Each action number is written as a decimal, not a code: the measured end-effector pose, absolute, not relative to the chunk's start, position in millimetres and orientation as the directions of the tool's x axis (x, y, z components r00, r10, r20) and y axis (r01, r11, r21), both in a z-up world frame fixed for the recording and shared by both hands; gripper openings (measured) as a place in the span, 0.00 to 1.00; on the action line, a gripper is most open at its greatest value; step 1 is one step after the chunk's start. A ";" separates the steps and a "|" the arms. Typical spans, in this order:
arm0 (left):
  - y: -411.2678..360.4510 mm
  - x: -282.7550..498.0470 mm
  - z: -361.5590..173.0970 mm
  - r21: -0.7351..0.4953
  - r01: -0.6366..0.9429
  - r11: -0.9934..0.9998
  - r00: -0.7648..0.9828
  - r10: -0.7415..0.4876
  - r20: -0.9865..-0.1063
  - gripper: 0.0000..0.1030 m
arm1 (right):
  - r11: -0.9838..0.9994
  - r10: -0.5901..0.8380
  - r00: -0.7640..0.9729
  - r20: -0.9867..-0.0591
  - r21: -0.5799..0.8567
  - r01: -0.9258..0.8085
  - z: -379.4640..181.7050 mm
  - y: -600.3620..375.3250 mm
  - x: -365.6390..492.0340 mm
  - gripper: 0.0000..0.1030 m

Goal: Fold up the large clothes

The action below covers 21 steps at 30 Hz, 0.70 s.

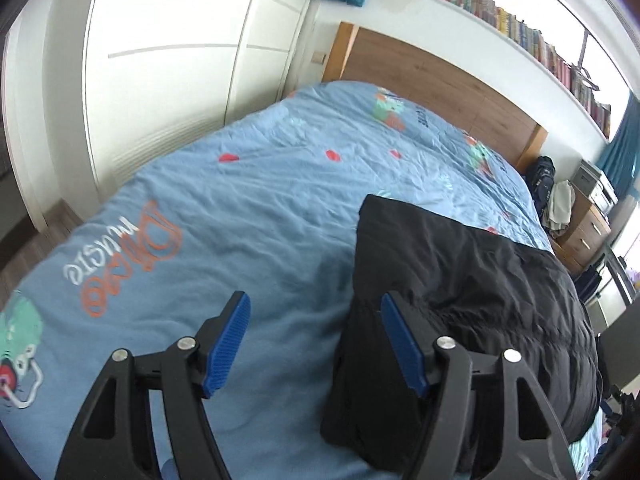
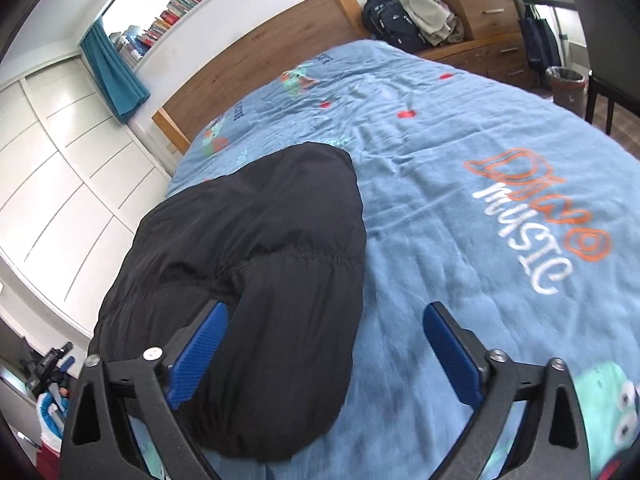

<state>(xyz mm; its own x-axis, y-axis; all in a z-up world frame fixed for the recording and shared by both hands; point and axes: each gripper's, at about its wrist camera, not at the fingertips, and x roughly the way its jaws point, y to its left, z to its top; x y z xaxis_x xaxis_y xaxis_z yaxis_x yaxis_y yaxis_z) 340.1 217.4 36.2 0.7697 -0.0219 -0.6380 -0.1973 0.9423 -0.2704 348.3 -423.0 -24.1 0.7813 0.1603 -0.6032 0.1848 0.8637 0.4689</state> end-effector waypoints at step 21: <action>130.3 75.8 122.7 -0.092 -0.084 0.992 0.793 0.011 -0.609 0.81 | 0.956 -0.019 0.822 -0.569 0.231 0.182 66.6 -297.4 122.1 0.99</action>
